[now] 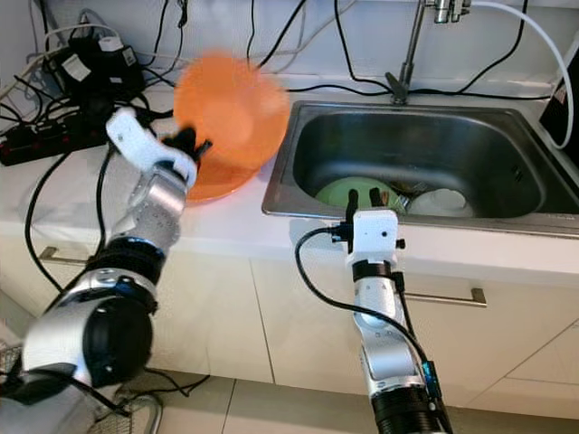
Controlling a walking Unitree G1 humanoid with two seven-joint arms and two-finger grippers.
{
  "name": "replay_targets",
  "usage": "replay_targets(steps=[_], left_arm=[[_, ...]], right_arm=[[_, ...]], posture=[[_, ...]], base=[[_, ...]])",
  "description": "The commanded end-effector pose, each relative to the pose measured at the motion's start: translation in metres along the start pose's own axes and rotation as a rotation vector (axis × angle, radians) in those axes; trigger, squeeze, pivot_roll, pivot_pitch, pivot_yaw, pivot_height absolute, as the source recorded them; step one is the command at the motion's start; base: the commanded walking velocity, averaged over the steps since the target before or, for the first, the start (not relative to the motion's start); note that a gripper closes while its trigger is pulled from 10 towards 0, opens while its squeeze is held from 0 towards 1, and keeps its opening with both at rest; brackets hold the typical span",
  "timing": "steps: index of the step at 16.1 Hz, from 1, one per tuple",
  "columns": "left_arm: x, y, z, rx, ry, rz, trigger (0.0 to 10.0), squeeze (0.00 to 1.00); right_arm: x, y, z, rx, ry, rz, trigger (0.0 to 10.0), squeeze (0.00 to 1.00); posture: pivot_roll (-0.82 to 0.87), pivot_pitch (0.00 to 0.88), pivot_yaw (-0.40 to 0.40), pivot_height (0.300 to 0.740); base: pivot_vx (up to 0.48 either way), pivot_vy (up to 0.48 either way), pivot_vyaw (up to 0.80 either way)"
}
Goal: Kitchen organization
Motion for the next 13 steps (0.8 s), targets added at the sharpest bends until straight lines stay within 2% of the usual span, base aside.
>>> replay_targets(steps=[1,2,3,4,9,12,13], left_arm=[[0.015,0.000,0.020,0.090,-0.009,-0.074,0.0,0.00],[0.023,-0.003,0.022,0.108,-0.024,-0.114,1.5,0.00],[0.029,-0.006,0.022,0.121,-0.037,-0.148,9.3,0.00],[0.036,-0.011,0.020,0.134,-0.063,-0.190,10.0,0.00],[0.044,-0.022,0.009,0.112,-0.089,-0.251,10.0,0.00],[0.048,-0.029,-0.003,0.071,-0.089,-0.296,10.0,0.00],[0.050,-0.032,-0.008,0.054,-0.075,-0.312,10.0,0.00]], right_arm=[[-0.002,0.004,0.003,0.011,0.010,0.002,10.0,0.00],[-0.002,0.004,0.004,0.011,0.010,0.002,10.0,0.00],[-0.002,0.004,0.004,0.012,0.011,0.003,10.0,0.00],[-0.002,0.005,0.005,0.014,0.012,0.003,10.0,0.00],[-0.005,0.009,0.006,0.011,0.045,0.003,10.0,0.00],[-0.002,0.014,0.008,-0.018,0.155,-0.035,10.0,0.00],[0.001,0.019,0.012,-0.024,0.226,-0.057,10.0,0.00]], posture=[[0.03,0.000,0.062,0.740],[0.03,0.000,0.060,0.740],[0.03,0.000,0.060,0.740],[0.03,0.000,0.059,0.740],[0.03,0.000,0.061,0.740],[0.03,0.000,0.069,0.740],[0.03,0.000,0.072,0.740]], base=[[0.000,0.000,0.00],[0.000,0.000,0.00],[0.000,0.000,0.00],[0.000,0.000,0.00],[0.000,0.000,0.00],[0.000,0.000,0.00],[0.000,0.000,0.00]])
Point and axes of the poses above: a point about 5 cm out from each wrist's last joint towards the gripper, its own y axis pointing out of the wrist towards the gripper, its own z axis along the axis of the wrist's last joint, x = y × z, the point moved 6 cm from there along y, pointing out of the wrist towards the gripper, and after that the axes turned 3 degrees about -y, right-handed, at the moved point
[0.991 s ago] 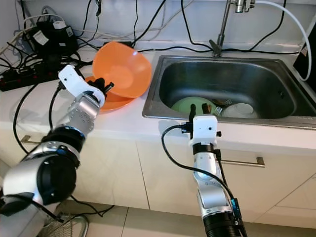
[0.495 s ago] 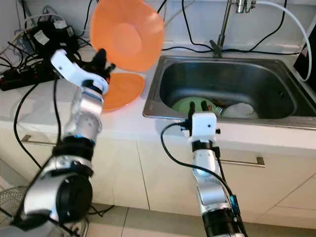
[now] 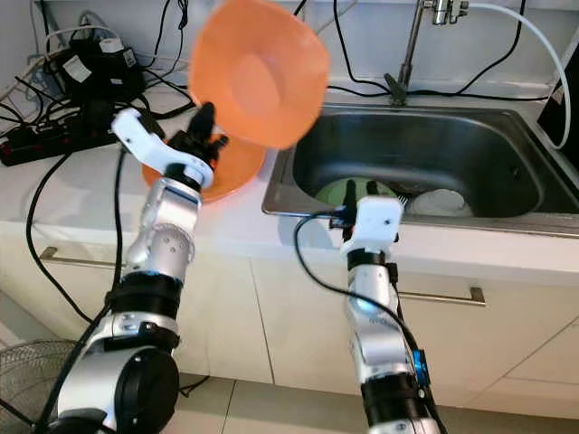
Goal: Kitchen organization
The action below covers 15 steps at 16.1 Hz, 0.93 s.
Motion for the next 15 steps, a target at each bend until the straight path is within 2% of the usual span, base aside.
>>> replay_targets(steps=[1,2,3,6,7,9,10,13,15], left_arm=[[0.016,0.000,0.005,0.008,0.018,-0.071,10.0,0.00],[0.016,-0.001,0.004,0.005,0.018,-0.071,10.0,0.00],[0.016,-0.004,0.000,-0.007,0.012,-0.069,10.0,0.00],[0.015,-0.007,-0.004,-0.018,0.008,-0.067,10.0,0.00],[0.015,-0.009,-0.008,-0.032,0.008,-0.067,10.0,0.00],[0.015,-0.011,-0.011,-0.048,0.016,-0.071,10.0,0.00],[0.016,-0.012,-0.015,-0.063,0.025,-0.077,10.0,0.00],[0.019,-0.016,-0.023,-0.091,0.028,-0.092,10.0,0.00],[0.024,-0.018,-0.028,-0.109,0.031,-0.112,10.0,0.00]], right_arm=[[0.002,0.010,0.013,0.006,0.098,-0.022,10.0,0.00],[0.002,0.011,0.013,0.004,0.110,-0.025,10.0,0.00],[0.003,0.015,0.016,-0.009,0.213,-0.043,10.0,0.00],[-0.001,0.019,0.018,-0.024,0.318,-0.038,10.0,0.00],[-0.003,0.020,0.018,-0.041,0.389,-0.034,10.0,1.00],[-0.004,0.021,0.017,-0.055,0.431,-0.032,10.0,1.00],[-0.005,0.023,0.017,-0.069,0.481,-0.031,10.0,0.00],[-0.004,0.024,0.016,-0.080,0.523,-0.035,10.0,0.00],[-0.007,0.024,0.014,-0.101,0.593,-0.033,10.0,0.00]], posture=[[0.03,0.000,0.075,0.740],[0.03,0.000,0.075,0.740],[0.03,0.000,0.081,0.740],[0.03,0.000,0.083,0.740],[0.03,0.000,0.086,0.740],[0.03,0.000,0.088,0.740],[0.03,0.000,0.089,0.740],[0.03,0.000,0.091,0.740],[0.03,0.000,0.091,0.740]], base=[[0.000,0.000,0.00],[0.000,0.000,0.00],[0.000,0.000,0.00],[0.000,0.000,0.00],[0.000,0.000,0.00],[0.000,0.000,0.00],[0.000,0.000,0.00],[0.000,0.000,0.00],[0.000,0.000,0.00]])
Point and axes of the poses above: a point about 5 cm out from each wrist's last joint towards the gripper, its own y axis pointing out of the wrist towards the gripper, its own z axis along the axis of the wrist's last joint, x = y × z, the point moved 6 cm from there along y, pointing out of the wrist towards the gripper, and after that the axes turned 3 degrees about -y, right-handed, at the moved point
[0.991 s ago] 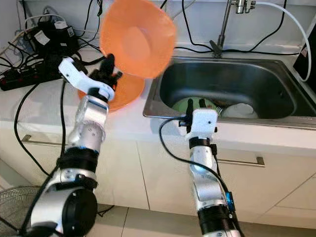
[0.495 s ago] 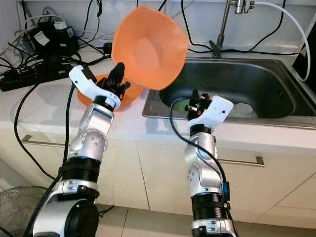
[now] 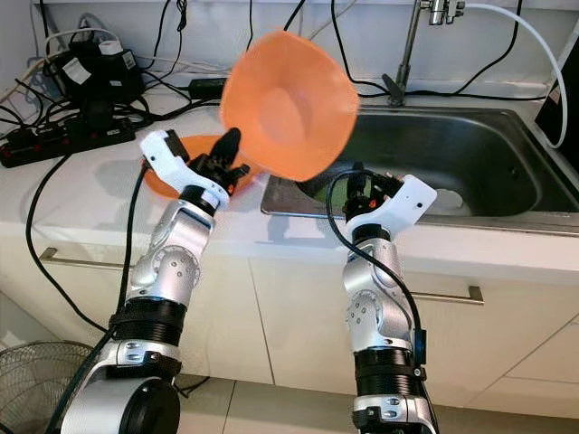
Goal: Kitchen organization
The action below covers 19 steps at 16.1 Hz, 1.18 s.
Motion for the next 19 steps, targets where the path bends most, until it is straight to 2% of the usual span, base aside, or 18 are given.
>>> replay_targets(steps=[1,9,19], left_arm=[[0.015,0.001,0.005,0.016,0.020,-0.058,10.0,0.00],[0.026,-0.001,-0.009,-0.047,0.047,-0.111,10.0,0.00],[0.044,-0.008,-0.020,-0.110,0.006,-0.220,10.0,0.00]], right_arm=[[-0.013,0.002,0.004,0.006,0.065,0.021,10.0,0.00],[-0.018,0.001,0.006,0.002,0.129,0.055,10.0,0.00],[-0.014,0.000,0.003,-0.013,0.134,0.048,10.0,0.00]], posture=[[0.03,0.000,0.092,0.740],[0.02,0.000,0.096,0.740],[0.03,0.000,0.091,0.740]], base=[[0.000,0.000,0.00],[0.000,0.000,0.00],[0.000,0.000,0.00]])
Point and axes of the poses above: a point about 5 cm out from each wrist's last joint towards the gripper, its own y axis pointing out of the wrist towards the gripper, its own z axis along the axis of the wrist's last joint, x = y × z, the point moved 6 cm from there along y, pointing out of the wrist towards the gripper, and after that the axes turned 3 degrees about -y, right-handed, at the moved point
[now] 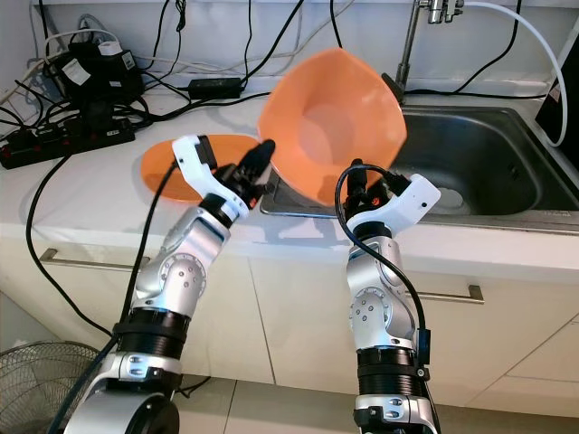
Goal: Kitchen organization
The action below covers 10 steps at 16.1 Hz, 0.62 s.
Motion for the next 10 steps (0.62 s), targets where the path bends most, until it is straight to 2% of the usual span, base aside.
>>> replay_targets(steps=[1,3,4,10], left_arm=[[0.0145,0.0020,0.0089,0.031,-0.004,-0.057,10.0,0.00],[0.0140,0.0011,0.0085,0.028,-0.006,-0.058,10.0,0.00],[0.0129,0.0006,0.0086,0.027,-0.008,-0.055,10.0,0.00],[0.0079,0.0009,0.0100,0.033,-0.019,-0.032,10.0,0.00]], right_arm=[[-0.0084,0.0003,-0.0020,-0.004,0.047,0.013,10.0,0.00],[-0.0084,-0.0001,-0.0012,0.001,0.049,0.014,10.0,0.00],[-0.0095,-0.0005,0.0013,0.013,0.057,0.020,0.0,0.00],[-0.0059,0.0003,0.0051,0.025,0.079,0.006,0.0,0.00]], posture=[[0.03,0.000,0.091,0.740],[0.03,0.000,0.090,0.740],[0.03,0.000,0.089,0.740],[0.03,0.000,0.086,0.740]], base=[[0.000,0.000,0.00],[0.000,0.000,0.00],[0.000,0.000,0.00],[0.000,0.000,0.00]])
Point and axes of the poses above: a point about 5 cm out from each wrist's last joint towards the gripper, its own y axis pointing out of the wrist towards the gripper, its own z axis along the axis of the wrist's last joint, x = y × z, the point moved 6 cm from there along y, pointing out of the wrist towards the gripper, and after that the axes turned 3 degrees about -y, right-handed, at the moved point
